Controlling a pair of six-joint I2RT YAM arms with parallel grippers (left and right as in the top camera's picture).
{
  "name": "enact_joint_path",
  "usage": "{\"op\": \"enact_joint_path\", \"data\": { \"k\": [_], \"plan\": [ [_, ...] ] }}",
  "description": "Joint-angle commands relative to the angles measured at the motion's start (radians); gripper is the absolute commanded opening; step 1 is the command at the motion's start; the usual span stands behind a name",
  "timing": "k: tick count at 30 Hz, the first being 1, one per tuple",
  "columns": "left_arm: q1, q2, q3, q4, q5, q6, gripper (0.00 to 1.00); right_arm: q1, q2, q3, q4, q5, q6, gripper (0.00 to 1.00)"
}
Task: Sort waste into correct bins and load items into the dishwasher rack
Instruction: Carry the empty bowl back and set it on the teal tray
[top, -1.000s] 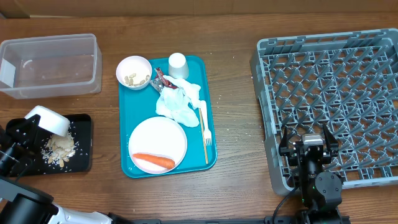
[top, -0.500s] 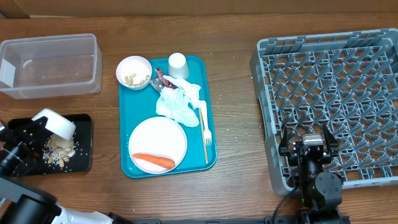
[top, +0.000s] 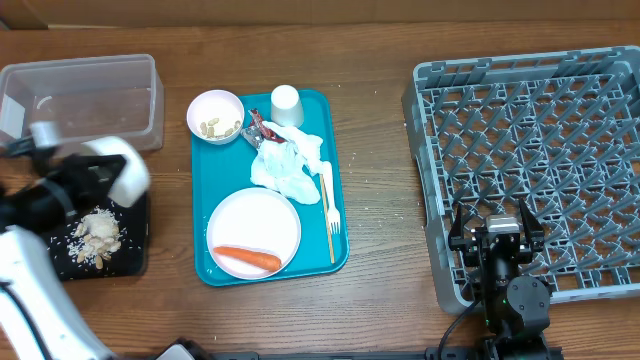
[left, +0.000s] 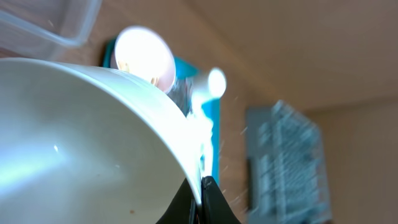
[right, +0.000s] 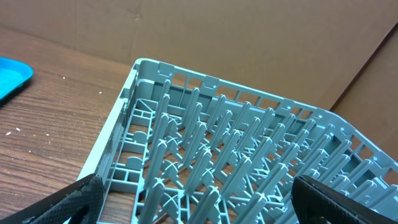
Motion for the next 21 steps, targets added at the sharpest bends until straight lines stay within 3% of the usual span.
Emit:
{"op": "enact_joint_path", "data": {
  "k": [1, 5, 10, 15, 21],
  "plan": [
    [-0.201, -0.020, 0.014, 0.034, -0.365, -0.109, 0.04, -0.003, 0.000, -0.010, 0.006, 0.006, 0.000, 1.00],
    [-0.444, 0.019, 0.014, 0.122, -0.580, -0.216, 0.04, -0.003, 0.000, -0.010, 0.006, 0.006, 0.000, 1.00],
    [-0.653, 0.094, 0.014, 0.195, -0.888, -0.351, 0.04, -0.003, 0.000, -0.010, 0.006, 0.006, 0.000, 1.00],
    [-0.779, 0.188, 0.014, 0.208, -0.962, -0.405, 0.04, -0.003, 0.000, -0.010, 0.006, 0.006, 0.000, 1.00],
    [-0.839, 0.345, 0.014, 0.262, -0.979, -0.432, 0.04, -0.003, 0.000, -0.010, 0.006, 0.006, 0.000, 1.00]
  ]
}}
